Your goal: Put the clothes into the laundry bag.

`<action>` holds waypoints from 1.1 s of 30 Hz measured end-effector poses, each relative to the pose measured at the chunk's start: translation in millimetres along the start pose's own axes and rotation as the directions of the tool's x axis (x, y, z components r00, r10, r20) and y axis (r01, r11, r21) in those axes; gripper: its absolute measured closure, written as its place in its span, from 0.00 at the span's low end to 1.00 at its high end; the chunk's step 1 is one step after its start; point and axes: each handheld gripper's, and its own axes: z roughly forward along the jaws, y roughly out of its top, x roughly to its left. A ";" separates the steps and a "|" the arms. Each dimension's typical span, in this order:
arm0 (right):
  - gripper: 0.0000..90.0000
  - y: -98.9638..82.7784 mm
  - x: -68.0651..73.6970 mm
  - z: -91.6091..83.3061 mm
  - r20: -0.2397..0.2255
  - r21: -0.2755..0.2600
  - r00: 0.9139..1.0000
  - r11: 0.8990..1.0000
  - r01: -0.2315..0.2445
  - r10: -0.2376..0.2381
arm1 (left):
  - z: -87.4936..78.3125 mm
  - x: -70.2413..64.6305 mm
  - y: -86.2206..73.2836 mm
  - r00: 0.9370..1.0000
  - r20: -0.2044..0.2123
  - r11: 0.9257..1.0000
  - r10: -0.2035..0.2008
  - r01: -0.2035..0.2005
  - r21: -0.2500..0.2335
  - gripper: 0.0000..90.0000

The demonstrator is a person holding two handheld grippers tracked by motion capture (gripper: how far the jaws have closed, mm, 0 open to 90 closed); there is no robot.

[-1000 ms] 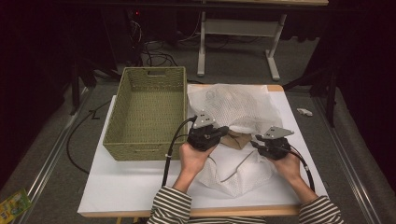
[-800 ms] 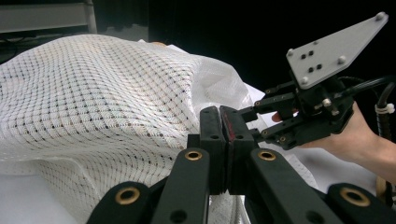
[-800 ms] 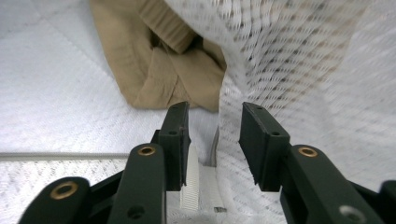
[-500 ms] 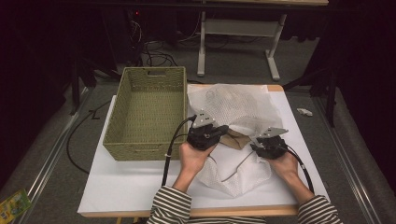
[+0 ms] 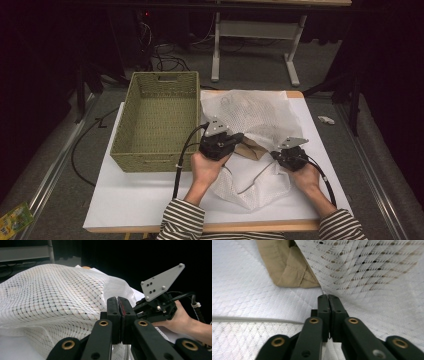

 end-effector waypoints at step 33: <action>0.94 -3.6 -1.5 -0.2 -0.044 0.017 0.999 1.000 -0.011 0.011 | -1.7 -1.5 2.8 1.000 -0.008 1.000 0.006 -0.006 -0.017 0.99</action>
